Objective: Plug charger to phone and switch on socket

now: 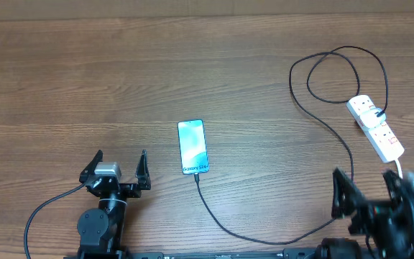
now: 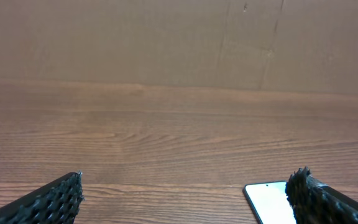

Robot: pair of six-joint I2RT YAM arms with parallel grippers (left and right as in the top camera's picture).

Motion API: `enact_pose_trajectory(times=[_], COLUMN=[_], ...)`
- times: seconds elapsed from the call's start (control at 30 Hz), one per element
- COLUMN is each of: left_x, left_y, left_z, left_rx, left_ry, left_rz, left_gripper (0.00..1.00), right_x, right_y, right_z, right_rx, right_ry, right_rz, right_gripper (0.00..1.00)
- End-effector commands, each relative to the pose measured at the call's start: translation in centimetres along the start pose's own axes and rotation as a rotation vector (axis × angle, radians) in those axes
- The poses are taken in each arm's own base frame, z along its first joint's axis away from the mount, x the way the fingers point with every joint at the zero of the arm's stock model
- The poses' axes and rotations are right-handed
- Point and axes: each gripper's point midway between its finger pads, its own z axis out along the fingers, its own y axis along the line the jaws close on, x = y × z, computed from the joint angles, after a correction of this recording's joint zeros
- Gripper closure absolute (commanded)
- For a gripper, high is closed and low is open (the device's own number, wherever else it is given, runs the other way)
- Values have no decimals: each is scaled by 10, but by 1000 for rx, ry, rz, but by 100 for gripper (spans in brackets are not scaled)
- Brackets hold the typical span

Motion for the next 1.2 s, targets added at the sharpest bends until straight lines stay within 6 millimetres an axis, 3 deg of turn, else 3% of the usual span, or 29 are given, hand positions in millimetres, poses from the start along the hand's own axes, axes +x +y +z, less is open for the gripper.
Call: enact_pose_trajectory(times=[0.0, 0.1, 0.33, 0.57, 1.17], left_x=[0, 0, 0, 0, 0], left_y=[0, 0, 0, 0, 0], left_z=[0, 0, 0, 0, 0], left_rx=[2, 2, 2, 2, 2], left_ry=[-2, -2, -2, -2, -2], left_rz=[26, 26, 26, 26, 26], left_gripper=[0, 0, 0, 1, 0], right_x=[7, 13, 23, 36, 84], right_y=[-4, -5, 1, -7, -32], right_z=[-10, -5, 50, 100, 144], right_rx=[19, 6, -100, -135, -104], right_ry=[-68, -131, -258, -360, -417], right_rz=[-32, -39, -59, -4, 126], right_gripper=[0, 0, 0, 0, 0])
